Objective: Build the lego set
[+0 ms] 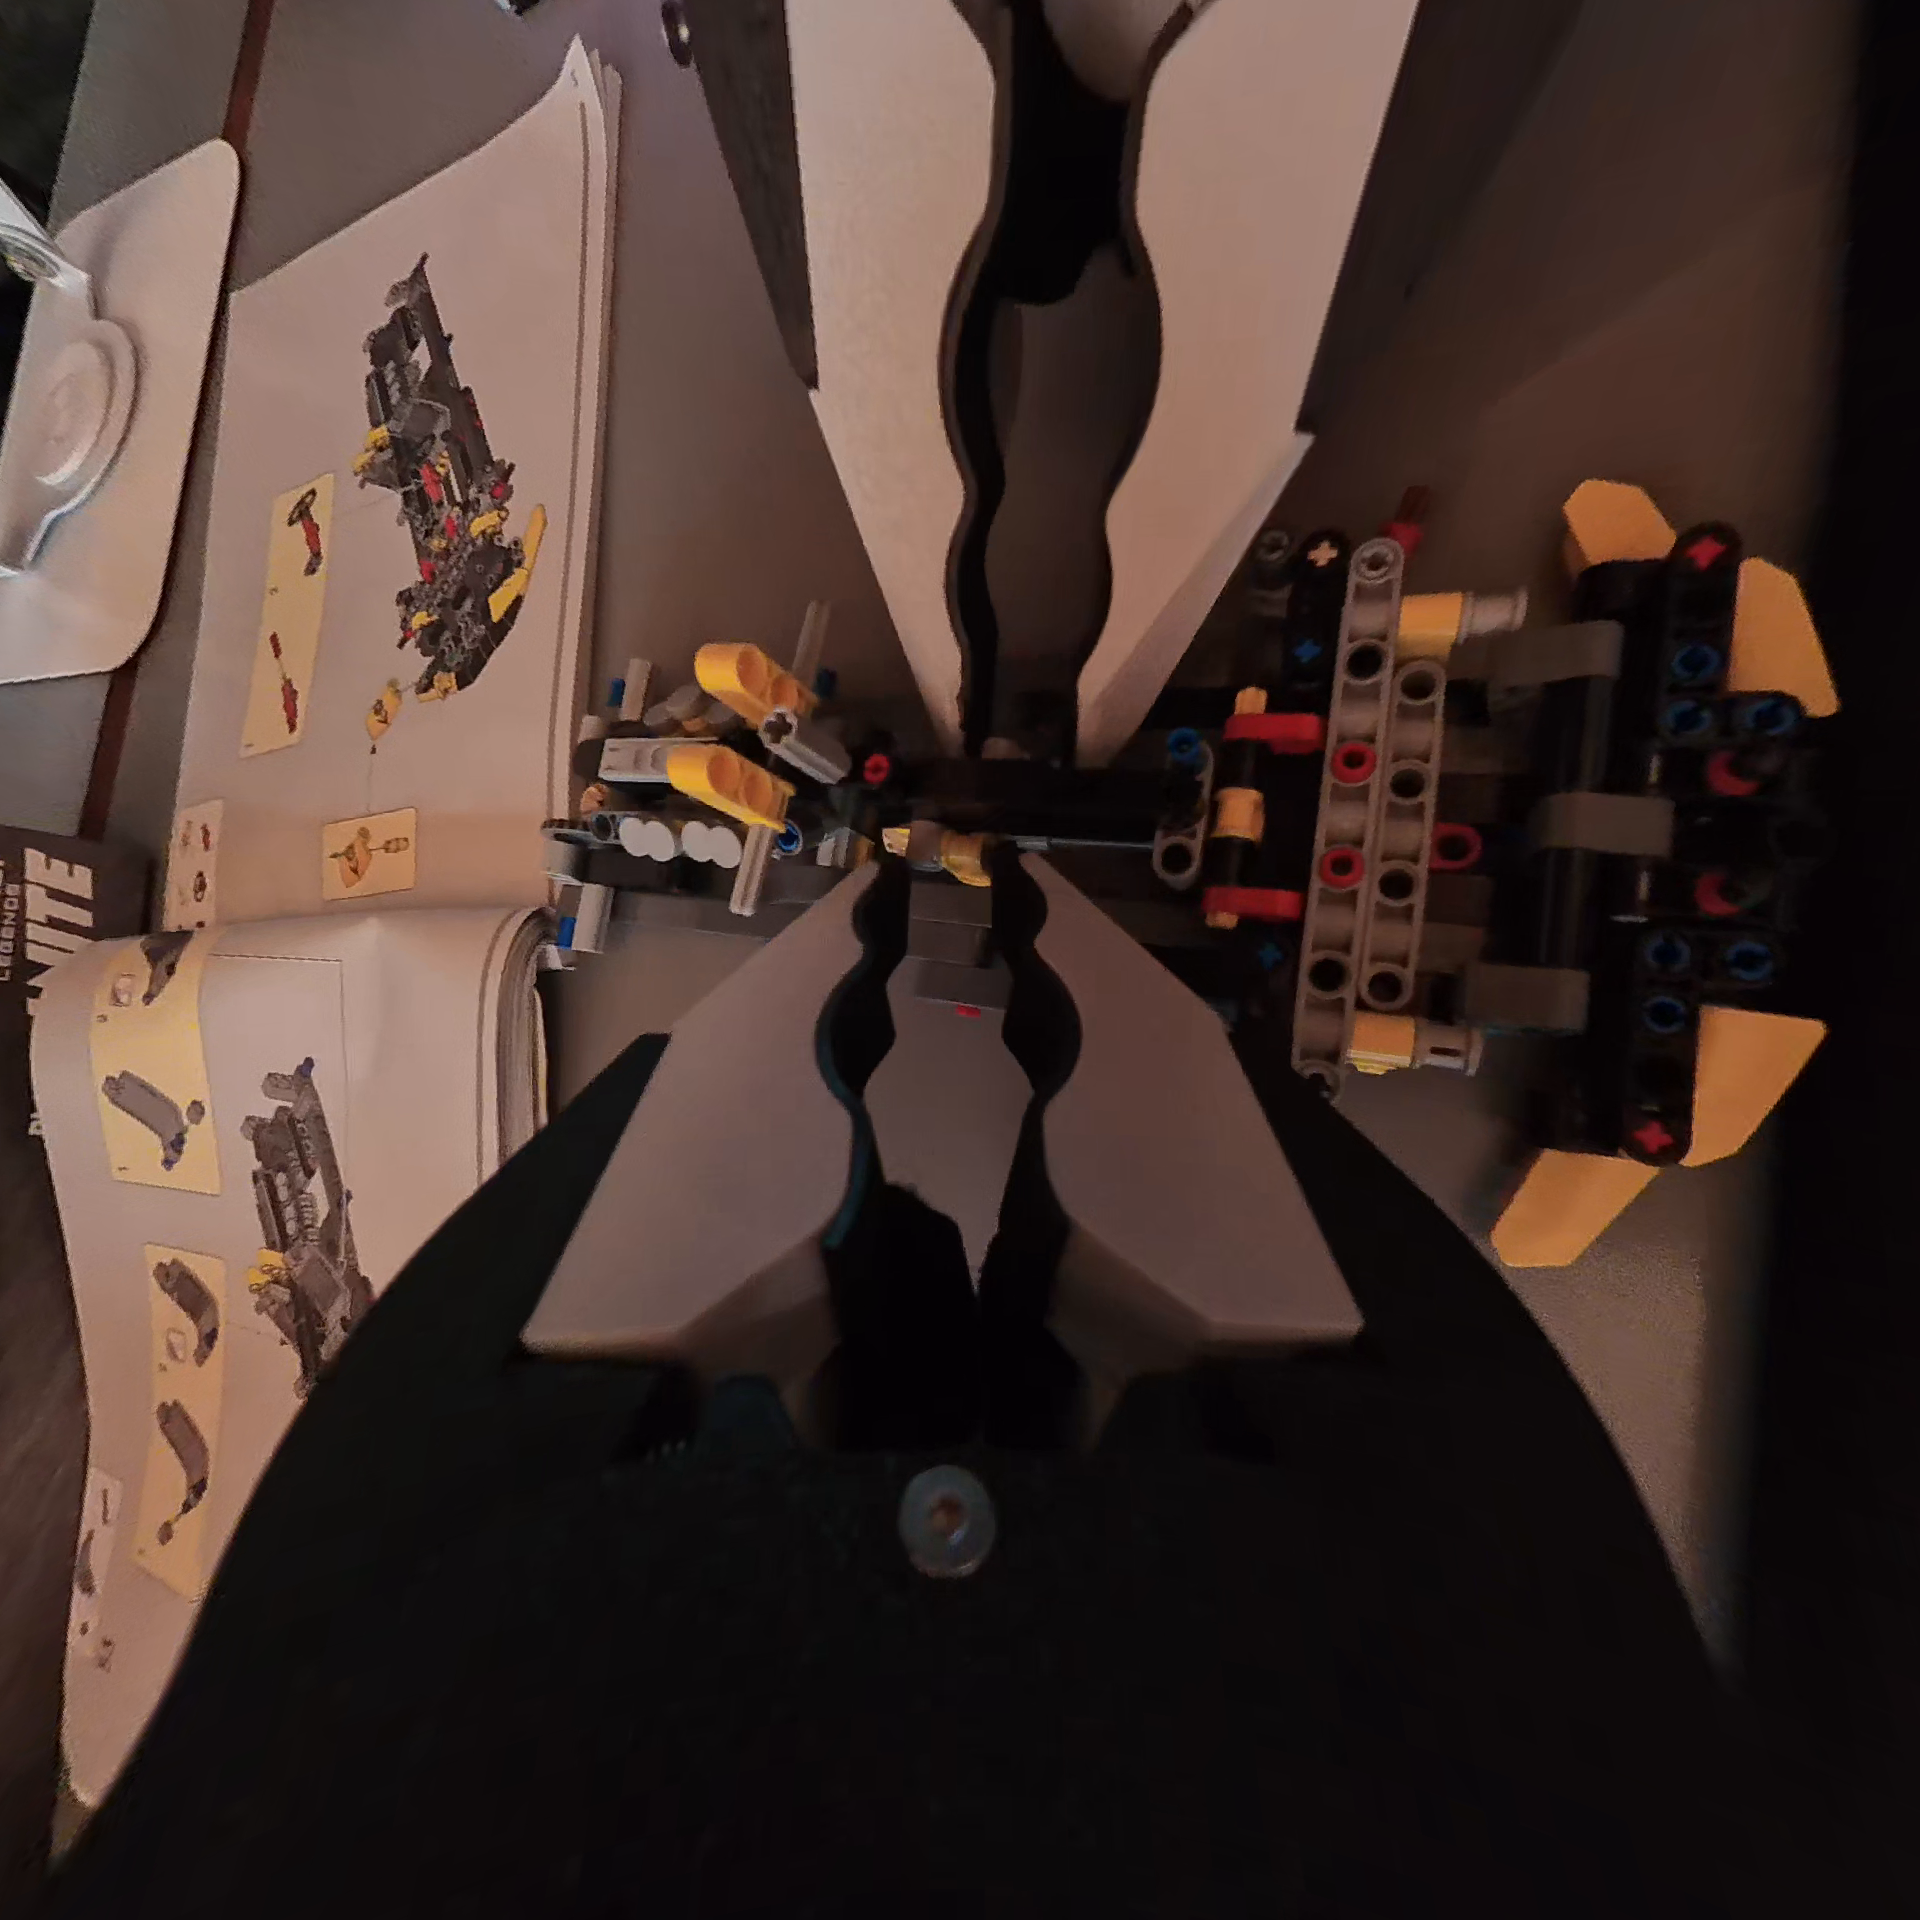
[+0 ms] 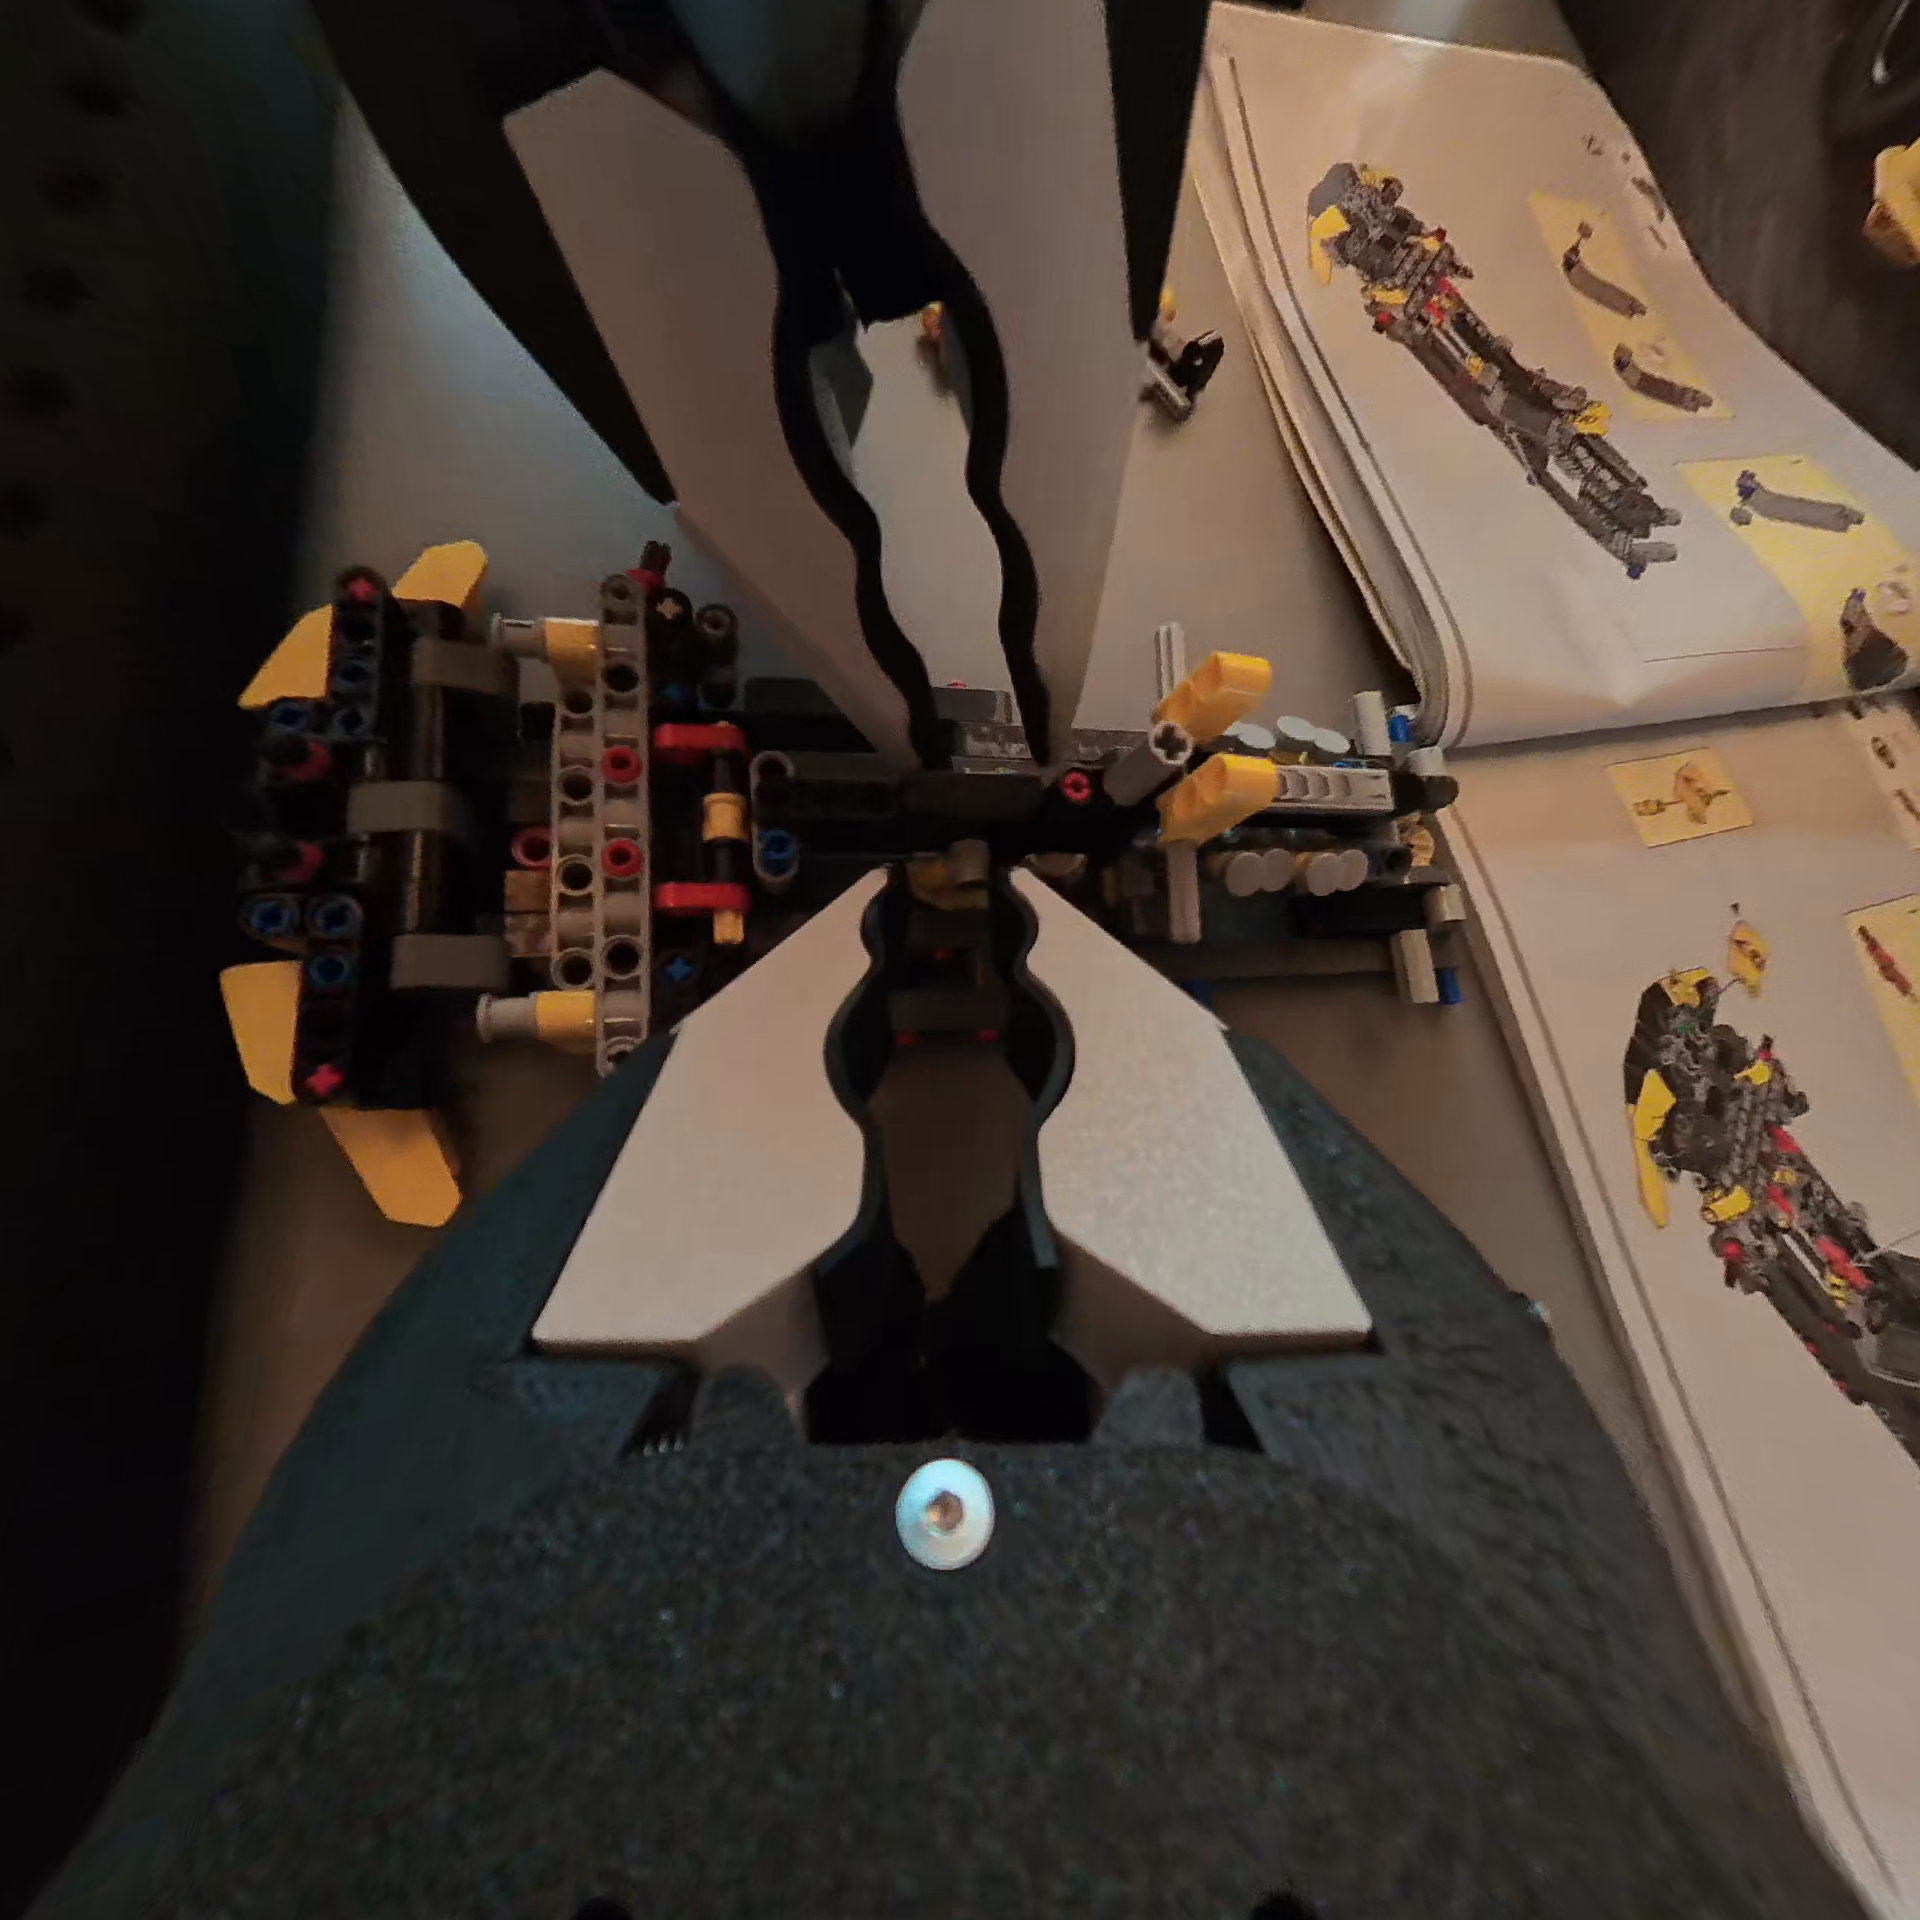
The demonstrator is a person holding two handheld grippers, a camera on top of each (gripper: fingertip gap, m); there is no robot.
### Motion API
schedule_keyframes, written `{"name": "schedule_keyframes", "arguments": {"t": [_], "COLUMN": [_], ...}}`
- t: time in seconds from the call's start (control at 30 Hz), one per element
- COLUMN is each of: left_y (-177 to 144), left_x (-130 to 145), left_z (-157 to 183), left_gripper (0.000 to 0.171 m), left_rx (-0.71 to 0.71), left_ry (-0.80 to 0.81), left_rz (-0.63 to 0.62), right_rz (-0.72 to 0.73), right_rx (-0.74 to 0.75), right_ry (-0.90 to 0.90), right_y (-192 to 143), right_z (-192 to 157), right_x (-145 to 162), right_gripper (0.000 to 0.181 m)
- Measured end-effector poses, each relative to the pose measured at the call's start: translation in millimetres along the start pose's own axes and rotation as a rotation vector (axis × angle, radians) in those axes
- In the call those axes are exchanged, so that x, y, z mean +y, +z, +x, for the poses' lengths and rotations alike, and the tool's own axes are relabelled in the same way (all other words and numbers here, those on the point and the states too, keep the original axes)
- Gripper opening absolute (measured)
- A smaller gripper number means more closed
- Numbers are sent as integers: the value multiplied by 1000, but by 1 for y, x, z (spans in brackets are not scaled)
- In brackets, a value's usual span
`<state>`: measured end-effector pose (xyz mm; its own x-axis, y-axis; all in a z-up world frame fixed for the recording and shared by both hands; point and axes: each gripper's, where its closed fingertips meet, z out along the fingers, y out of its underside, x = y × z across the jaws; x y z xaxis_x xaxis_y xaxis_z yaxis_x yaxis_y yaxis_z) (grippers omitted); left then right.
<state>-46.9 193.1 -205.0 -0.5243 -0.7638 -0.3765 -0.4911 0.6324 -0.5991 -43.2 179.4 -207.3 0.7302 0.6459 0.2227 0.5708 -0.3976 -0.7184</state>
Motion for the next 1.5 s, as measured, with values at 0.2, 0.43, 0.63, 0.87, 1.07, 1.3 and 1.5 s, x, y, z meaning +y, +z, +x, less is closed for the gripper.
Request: {"name": "schedule_keyframes", "arguments": {"t": [0.2, 0.43, 0.63, 0.87, 1.07, 1.3, 1.5], "left_y": [2, -5, 4, 1, 1, 2, 2], "left_x": [4, 2, -1, -3, -3, -2, -1], "left_z": [7, -7, 2, 8, 11, 19, 19], "left_gripper": [4, 27, 20, 14, 14, 7, 7], "left_rx": [-4, -29, 53, 36, 39, 58, 50], "left_ry": [55, 60, 109, 200, 200, 207, 172], "left_rz": [-7, -28, -49, -31, -35, -37, -20], "right_rz": [-4, 3, 10, 8, 8, 8, 11], "right_rx": [17, 17, 12, 0, -1, 14, 1], "right_ry": [-38, -31, -16, 7, -2, -45, -21], "right_y": [0, 1, 1, 1, 1, 2, 2], "right_z": [-1, -1, -1, -1, -2, -3, -3], "right_x": [1, 0, 1, 1, 2, 2, 2], "right_gripper": [16, 16, 16, 16, 15, 15, 15]}}
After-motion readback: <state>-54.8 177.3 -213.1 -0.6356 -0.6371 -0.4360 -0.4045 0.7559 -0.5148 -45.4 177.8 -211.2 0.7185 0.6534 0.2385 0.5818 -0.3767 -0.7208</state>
